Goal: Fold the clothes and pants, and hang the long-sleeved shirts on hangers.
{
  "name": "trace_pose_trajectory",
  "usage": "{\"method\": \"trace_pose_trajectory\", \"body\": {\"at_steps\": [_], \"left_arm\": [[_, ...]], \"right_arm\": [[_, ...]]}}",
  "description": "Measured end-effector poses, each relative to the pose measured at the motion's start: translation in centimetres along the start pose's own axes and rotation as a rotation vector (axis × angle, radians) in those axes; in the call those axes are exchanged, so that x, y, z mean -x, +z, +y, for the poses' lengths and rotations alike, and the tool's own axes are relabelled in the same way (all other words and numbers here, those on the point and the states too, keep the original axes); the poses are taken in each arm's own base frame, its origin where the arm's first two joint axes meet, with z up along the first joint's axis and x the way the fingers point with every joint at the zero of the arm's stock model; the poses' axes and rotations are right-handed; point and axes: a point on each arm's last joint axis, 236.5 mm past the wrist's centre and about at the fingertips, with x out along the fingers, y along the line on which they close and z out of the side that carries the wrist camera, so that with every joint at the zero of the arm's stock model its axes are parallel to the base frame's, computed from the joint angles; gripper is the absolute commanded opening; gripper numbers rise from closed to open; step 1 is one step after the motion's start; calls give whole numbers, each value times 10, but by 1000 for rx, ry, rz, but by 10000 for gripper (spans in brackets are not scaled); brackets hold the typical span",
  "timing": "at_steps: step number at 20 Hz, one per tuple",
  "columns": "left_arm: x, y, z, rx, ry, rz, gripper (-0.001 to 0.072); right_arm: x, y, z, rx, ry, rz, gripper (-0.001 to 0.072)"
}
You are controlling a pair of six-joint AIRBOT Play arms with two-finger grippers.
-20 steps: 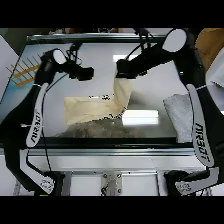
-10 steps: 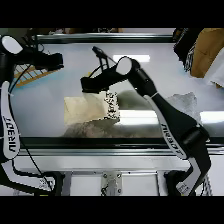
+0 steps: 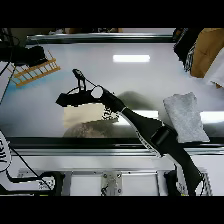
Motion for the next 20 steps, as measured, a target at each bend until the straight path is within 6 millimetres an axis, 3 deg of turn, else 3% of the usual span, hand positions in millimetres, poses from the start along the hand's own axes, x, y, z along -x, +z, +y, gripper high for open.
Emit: {"method": "trace_pose_trajectory", "body": {"at_steps": [2, 4, 6, 8, 10, 11, 12, 13, 16, 18, 20], "left_arm": [[12, 3, -4, -7, 0, -20, 6], [22, 2, -7, -10, 2, -40, 6], [28, -5, -8, 0, 4, -53, 6], [28, -24, -8, 20, 5, -47, 6], [23, -50, -7, 39, 7, -27, 6], [19, -64, -10, 45, 2, -16, 6], [15, -77, -13, 46, -2, -8, 6], [12, -89, -18, 44, -9, -4, 6], [3, -115, -38, 15, -38, -9, 6], [0, -125, -53, -11, -62, -25, 6], [-1, -131, -64, -32, -81, -34, 6]], "right_arm": [[7, 14, 7, 15, 51, -33, 454], [29, 30, 10, 52, 86, -35, 273], [63, 44, 2, 86, 90, -19, 273], [107, 54, -25, 95, 33, 7, 225], [157, 50, -70, 79, -97, 58, 229], [184, 43, -98, 55, -188, 91, 270], [213, 33, -131, 18, -298, 120, 518], [240, 23, -161, -29, -400, 144, 720], [294, -12, -225, -191, -575, 191, 720], [303, -29, -248, -268, -599, 207, 720], [293, -43, -257, -321, -560, 223, 720]]}}
